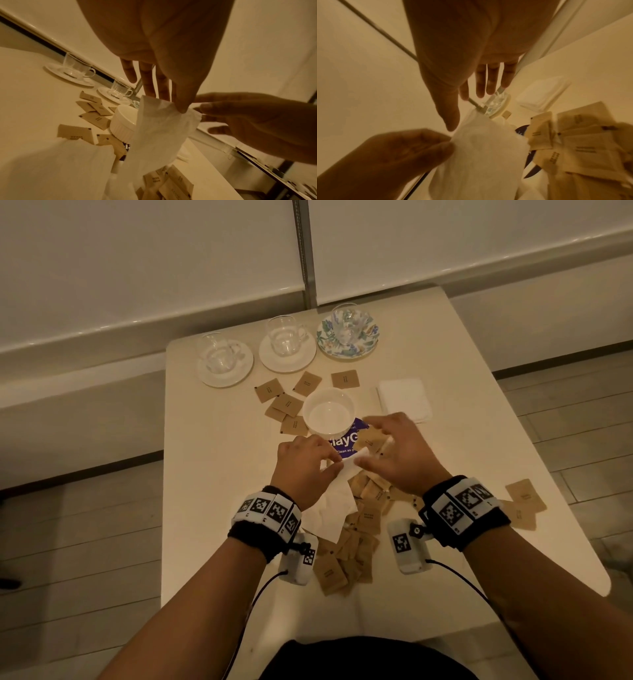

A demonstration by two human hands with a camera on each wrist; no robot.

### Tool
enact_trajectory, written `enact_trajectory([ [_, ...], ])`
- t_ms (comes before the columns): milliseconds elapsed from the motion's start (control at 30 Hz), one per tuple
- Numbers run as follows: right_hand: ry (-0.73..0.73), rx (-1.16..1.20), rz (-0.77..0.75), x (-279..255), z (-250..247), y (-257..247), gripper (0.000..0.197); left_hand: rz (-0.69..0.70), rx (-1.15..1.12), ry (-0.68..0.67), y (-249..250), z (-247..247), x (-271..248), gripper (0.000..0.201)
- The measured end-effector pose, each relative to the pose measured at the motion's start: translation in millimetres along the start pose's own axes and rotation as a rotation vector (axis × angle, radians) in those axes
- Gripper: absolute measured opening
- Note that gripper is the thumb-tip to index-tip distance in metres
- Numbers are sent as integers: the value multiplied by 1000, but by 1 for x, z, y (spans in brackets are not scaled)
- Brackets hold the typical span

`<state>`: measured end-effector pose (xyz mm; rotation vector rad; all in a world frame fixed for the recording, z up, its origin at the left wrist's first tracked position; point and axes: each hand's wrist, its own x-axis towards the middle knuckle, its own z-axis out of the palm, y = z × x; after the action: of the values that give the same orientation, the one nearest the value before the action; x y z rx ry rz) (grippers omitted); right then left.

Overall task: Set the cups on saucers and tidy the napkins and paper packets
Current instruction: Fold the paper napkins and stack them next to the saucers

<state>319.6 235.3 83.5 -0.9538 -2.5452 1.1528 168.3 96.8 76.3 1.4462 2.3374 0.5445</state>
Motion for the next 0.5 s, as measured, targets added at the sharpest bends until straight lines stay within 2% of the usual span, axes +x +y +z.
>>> enact_trajectory([
  [100, -166, -185, -139, 6, 9, -14, 41, 53, 4, -28, 6, -4, 3, 14],
  [200, -236, -194, -120, 14, 4, -16, 18, 26, -30, -44, 3, -11, 3, 12],
  [300, -256, -213, -39, 17, -7, -8, 18, -6, -96, -52, -9, -19, 1, 12],
  [400, -305, -343, -100, 17, -3, -14, 43, 20, -81, -91, -8, -19, 0, 12],
  [500, -349, -318, -203, 20, 9, -19, 27, 53, -69, -147, -3, -17, -1, 12],
])
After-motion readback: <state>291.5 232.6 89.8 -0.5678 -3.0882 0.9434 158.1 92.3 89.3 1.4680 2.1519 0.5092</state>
